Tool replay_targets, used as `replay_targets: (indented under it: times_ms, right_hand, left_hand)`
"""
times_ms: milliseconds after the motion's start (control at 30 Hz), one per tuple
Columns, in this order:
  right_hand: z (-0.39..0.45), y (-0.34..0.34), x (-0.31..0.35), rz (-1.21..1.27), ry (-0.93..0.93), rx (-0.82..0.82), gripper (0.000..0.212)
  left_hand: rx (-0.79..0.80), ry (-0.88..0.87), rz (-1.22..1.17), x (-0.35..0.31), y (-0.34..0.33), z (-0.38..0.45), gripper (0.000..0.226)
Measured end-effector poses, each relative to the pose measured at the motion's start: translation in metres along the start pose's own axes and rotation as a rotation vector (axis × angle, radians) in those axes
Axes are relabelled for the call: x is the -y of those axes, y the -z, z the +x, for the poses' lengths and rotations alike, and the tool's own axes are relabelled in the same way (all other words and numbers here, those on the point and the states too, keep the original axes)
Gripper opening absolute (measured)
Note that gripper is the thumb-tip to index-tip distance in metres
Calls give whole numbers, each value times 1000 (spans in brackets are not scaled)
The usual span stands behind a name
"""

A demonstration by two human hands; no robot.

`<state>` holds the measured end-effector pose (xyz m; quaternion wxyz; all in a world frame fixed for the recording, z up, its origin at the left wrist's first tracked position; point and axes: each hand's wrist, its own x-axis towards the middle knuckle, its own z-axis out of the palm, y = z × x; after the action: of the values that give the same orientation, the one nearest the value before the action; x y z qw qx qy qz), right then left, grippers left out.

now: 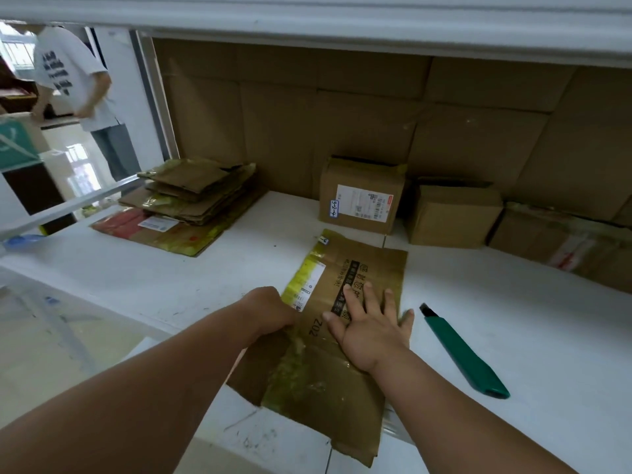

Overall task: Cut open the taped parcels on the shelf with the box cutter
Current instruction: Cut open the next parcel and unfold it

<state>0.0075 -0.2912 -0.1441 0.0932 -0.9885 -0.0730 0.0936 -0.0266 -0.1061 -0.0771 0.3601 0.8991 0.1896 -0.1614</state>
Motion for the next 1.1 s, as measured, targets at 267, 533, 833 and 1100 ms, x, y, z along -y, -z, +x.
replay_targets:
  times_ms: [267,533,833,1100]
  right_hand:
    - [-14,9,-2,235,23,-84,74]
    - [-25,26,46,711,-157,-497,90]
    - [-31,19,144,1563,-84,147,25]
    - [-21,4,200,1422,-40,261,30]
  left_hand:
    - [39,-96,-412,15,5,-8,23]
    - [-13,-288,-505,44,62,0,26]
    - [-56,-344,-646,114,149,17,28]
    - [-185,-282,-803,163,193,42,27]
